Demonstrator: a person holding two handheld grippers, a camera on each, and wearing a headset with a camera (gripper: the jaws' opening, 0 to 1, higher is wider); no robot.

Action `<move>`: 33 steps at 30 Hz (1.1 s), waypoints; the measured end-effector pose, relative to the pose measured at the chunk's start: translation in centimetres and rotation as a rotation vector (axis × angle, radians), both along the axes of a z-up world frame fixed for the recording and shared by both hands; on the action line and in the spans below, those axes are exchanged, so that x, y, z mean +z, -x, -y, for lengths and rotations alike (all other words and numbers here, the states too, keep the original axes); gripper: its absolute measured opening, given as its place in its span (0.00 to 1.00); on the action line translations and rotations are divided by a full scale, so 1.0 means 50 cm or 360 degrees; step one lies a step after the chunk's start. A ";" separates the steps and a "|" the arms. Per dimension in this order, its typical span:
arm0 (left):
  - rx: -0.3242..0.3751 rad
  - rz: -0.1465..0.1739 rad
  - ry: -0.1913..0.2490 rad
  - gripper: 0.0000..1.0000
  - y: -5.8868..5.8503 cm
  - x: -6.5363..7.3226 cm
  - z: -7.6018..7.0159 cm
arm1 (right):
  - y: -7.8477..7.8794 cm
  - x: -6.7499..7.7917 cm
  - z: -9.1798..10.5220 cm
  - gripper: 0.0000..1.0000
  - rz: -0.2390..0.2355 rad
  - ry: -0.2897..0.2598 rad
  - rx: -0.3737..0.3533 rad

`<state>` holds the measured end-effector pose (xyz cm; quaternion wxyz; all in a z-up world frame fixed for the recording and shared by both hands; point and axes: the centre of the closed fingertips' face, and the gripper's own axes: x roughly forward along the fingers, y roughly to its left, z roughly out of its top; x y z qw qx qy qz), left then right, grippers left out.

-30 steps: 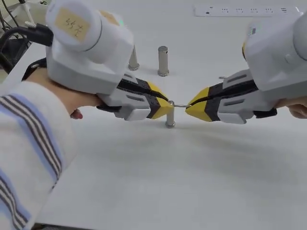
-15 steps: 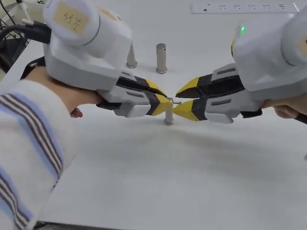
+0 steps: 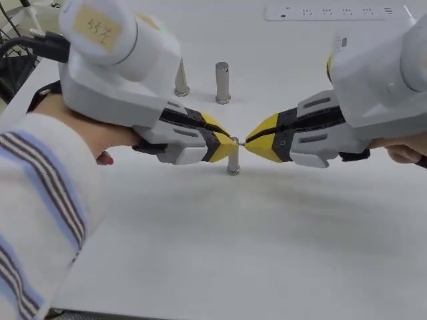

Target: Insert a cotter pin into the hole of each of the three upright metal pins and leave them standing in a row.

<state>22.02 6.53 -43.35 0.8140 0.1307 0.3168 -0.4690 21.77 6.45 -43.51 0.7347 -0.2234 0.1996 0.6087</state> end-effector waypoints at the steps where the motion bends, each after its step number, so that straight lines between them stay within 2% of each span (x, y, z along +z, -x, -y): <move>1: 0.0000 0.0000 0.0000 0.05 0.001 0.000 0.001 | 0.001 0.000 -0.001 0.00 0.0002 -0.0001 0.0006; 10: 0.0044 -0.0042 0.0024 0.05 0.006 0.002 0.002 | -0.001 0.001 -0.002 0.00 -0.0008 -0.0017 -0.0013; 16: 0.0069 -0.0022 0.0059 0.05 0.007 0.013 0.002 | -0.003 0.002 0.009 0.08 -0.0013 -0.0020 -0.0043; 18: 0.0052 0.0010 0.0058 0.06 0.007 0.019 -0.002 | -0.002 -0.001 0.012 0.08 -0.0025 -0.0028 -0.0055; 22: 0.0043 0.0059 0.0061 0.18 0.008 0.026 -0.015 | -0.002 -0.005 0.011 0.09 -0.0059 -0.0061 -0.0076; 24: 0.0082 0.0036 0.0070 0.27 0.009 0.024 -0.027 | 0.000 -0.009 0.008 0.11 -0.0083 -0.0080 -0.0076; 26: 0.0098 0.0038 0.0087 0.37 0.014 0.024 -0.036 | 0.000 -0.016 0.003 0.10 -0.0107 -0.0097 -0.0077; 29: 0.0115 0.0054 0.0114 0.41 0.021 0.028 -0.049 | 0.002 -0.023 -0.003 0.11 -0.0130 -0.0115 -0.0080; 31: 0.0133 0.0070 0.0162 0.45 0.030 0.036 -0.058 | 0.004 -0.032 -0.009 0.11 -0.0153 -0.0125 -0.0082; 33: 0.0166 0.0065 0.0221 0.52 0.037 0.041 -0.063 | 0.004 -0.039 -0.011 0.11 -0.0181 -0.0136 -0.0087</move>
